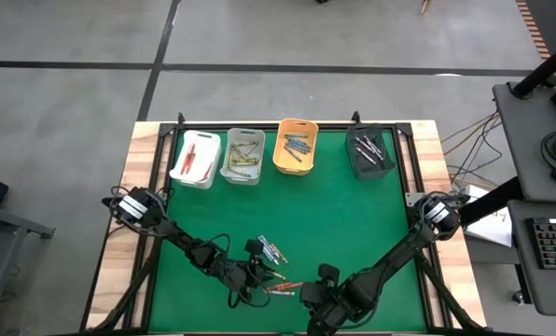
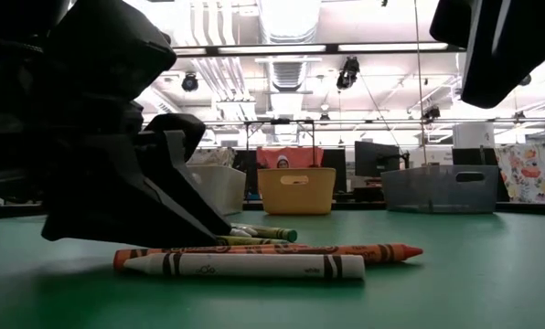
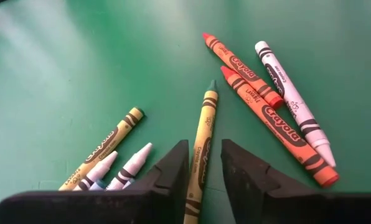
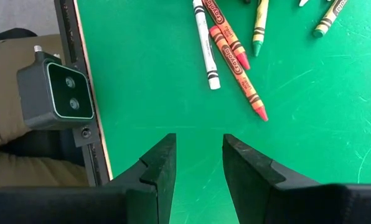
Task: Sort crayons
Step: Put the green crayon into the gray bin
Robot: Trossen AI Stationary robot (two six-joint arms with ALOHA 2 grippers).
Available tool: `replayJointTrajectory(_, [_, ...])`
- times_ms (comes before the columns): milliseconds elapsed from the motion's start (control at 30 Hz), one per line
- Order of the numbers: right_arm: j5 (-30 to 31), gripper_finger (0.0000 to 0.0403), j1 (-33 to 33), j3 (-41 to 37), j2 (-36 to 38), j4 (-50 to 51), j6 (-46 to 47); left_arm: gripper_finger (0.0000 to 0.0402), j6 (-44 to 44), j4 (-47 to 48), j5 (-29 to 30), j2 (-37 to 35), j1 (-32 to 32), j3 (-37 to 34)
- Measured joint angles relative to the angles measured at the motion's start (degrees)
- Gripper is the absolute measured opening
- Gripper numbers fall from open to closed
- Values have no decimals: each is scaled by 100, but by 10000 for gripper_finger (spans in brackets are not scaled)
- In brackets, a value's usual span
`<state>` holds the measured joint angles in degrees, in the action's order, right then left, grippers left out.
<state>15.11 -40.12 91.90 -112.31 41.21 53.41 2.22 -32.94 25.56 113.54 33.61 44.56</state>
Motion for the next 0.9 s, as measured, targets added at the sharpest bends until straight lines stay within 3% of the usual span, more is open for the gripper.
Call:
replayJointTrajectory(367, [95, 118, 0, -2, 2, -2, -2, 70, 154, 95, 33, 0, -4, -41])
replayJointTrajectory(700, [151, 118, 0, -2, 2, -2, -20, 8, 157, 114, 37, 0, -4, -61])
replayJointTrajectory(900, [151, 118, 0, -2, 2, -4, -22, 5, 172, 102, 46, -15, -4, -68])
